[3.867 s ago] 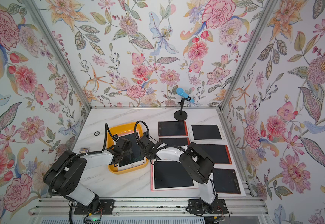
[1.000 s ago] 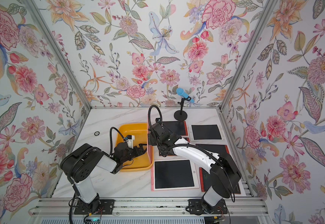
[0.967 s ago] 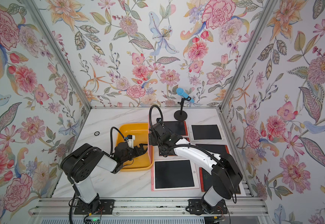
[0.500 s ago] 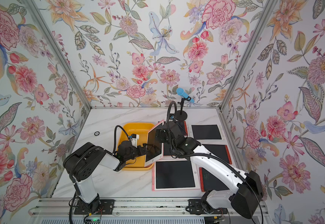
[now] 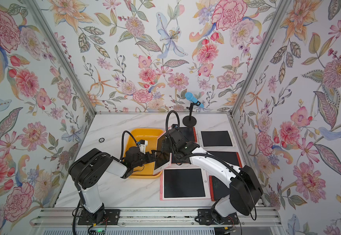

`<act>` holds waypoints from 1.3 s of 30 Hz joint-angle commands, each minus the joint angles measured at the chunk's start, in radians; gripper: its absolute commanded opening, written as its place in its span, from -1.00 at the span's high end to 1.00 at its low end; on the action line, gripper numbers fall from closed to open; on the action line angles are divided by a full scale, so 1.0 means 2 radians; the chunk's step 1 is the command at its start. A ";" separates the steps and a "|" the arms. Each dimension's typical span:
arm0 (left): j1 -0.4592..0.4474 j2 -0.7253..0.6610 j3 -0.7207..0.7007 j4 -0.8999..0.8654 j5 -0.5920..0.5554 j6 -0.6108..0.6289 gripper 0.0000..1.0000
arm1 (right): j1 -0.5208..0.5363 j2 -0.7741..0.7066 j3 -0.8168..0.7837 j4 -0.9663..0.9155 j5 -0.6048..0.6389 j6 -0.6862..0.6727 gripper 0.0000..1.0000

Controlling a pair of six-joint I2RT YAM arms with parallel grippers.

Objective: Take out the writing tablet from the storage box
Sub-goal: Pick up the writing tablet from the storage box.

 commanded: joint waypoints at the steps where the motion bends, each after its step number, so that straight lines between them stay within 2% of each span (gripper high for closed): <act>1: -0.013 0.042 -0.019 -0.114 0.012 0.002 -0.98 | -0.004 0.008 -0.005 -0.013 -0.008 0.013 -0.46; 3: -0.013 0.043 -0.019 -0.112 0.013 0.002 -0.98 | -0.005 0.013 -0.007 -0.012 -0.013 0.017 -0.26; 6: -0.013 0.046 -0.018 -0.109 0.015 0.001 -0.98 | -0.006 0.014 -0.009 -0.012 -0.009 0.027 0.26; 7: -0.013 0.047 -0.018 -0.107 0.015 0.000 -0.98 | -0.006 0.013 -0.010 -0.011 -0.007 0.031 0.37; 12: -0.012 0.048 -0.023 -0.095 0.019 -0.005 -0.98 | -0.005 0.014 -0.011 -0.007 -0.012 0.033 0.68; 15: -0.012 0.046 -0.024 -0.093 0.020 -0.005 -0.98 | -0.003 0.016 -0.014 -0.005 -0.009 0.034 1.00; 20: 0.000 0.030 -0.040 -0.087 0.023 -0.004 -0.98 | 0.001 0.012 -0.012 0.000 -0.002 0.030 1.00; 27: 0.062 -0.021 -0.075 -0.091 0.040 0.002 -0.98 | 0.007 -0.009 0.014 0.004 0.020 0.006 1.00; 33: 0.109 -0.064 -0.039 -0.207 0.030 0.060 -0.98 | 0.017 -0.039 0.042 0.003 0.052 -0.027 1.00; 39: 0.136 -0.035 0.033 -0.296 0.012 0.093 -0.98 | 0.018 -0.070 0.076 -0.015 0.072 -0.065 1.00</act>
